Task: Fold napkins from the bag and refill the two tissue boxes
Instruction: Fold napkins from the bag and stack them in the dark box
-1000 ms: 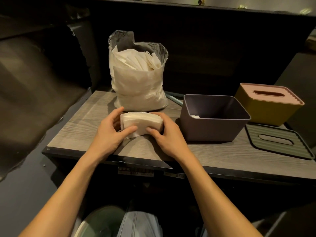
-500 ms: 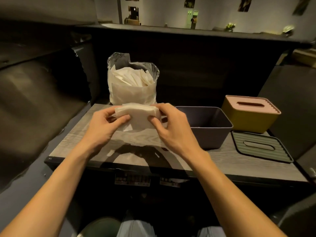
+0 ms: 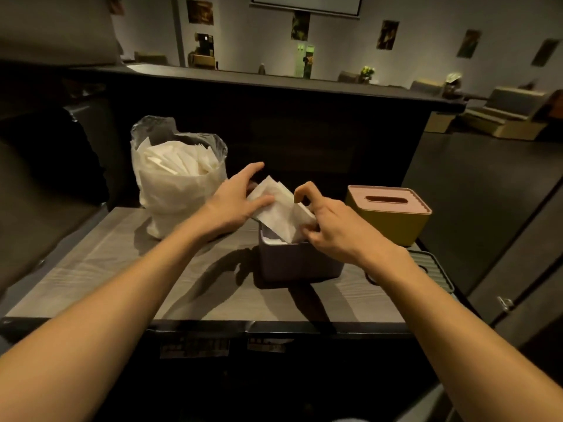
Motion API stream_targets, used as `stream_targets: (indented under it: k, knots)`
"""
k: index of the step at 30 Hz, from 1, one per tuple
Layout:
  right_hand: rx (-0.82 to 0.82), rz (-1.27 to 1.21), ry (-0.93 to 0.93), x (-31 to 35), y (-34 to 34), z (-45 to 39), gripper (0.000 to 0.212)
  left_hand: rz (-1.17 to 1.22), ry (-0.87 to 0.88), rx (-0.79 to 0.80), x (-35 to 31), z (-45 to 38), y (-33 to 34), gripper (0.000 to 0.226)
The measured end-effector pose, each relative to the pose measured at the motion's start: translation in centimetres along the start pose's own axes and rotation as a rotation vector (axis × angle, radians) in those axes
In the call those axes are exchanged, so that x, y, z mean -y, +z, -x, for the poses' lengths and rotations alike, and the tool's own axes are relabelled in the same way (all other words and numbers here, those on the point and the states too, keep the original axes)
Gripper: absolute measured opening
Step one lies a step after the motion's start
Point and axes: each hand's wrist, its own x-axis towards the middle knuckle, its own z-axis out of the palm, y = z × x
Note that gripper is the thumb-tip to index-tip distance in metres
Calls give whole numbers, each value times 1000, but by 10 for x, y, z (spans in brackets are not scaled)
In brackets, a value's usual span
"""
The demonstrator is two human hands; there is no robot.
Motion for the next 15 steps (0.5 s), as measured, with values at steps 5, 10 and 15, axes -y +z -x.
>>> stream_targets:
  k: [5, 10, 15]
  knots:
    - [131, -124, 132, -5, -7, -12, 20, -305, 35, 97, -11, -36, 12, 80]
    - [370, -214, 186, -10, -6, -32, 14, -650, 107, 196, -21, -47, 23, 74]
    - [617, -133, 195, -16, -2, -52, 12, -876, 177, 246, -19, -38, 35, 74]
